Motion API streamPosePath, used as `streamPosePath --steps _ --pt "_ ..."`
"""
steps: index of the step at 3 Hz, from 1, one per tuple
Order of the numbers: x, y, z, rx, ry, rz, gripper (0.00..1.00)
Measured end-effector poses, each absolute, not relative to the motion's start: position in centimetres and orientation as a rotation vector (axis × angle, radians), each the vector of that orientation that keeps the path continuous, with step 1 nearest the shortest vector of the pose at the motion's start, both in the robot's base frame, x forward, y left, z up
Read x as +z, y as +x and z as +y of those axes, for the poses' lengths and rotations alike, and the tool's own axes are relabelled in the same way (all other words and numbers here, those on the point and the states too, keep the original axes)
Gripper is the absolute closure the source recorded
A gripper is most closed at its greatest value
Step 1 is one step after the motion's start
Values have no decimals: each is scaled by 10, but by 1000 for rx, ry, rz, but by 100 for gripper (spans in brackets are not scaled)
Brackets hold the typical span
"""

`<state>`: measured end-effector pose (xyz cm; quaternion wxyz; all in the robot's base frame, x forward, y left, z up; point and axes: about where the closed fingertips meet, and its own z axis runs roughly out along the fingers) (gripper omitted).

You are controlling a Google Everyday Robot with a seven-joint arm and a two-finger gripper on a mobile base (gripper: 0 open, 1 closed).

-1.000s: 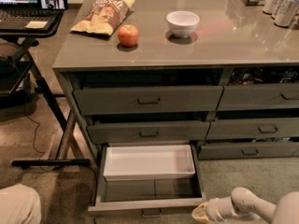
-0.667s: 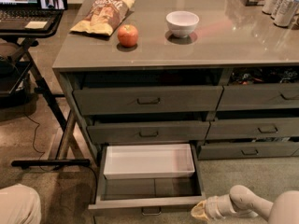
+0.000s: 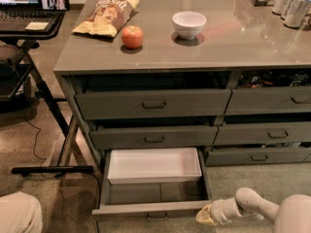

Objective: Close bottom drawer

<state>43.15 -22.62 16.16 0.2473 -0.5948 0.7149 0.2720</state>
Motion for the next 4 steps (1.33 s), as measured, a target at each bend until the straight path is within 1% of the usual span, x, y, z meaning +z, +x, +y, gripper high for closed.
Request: streamPosePath --steps 1,2,4 --pt "161 442 -214 760 -1669 1893 9" --pt "161 441 -214 760 -1669 1893 0" --pt "163 474 -196 778 -1743 1791 0"
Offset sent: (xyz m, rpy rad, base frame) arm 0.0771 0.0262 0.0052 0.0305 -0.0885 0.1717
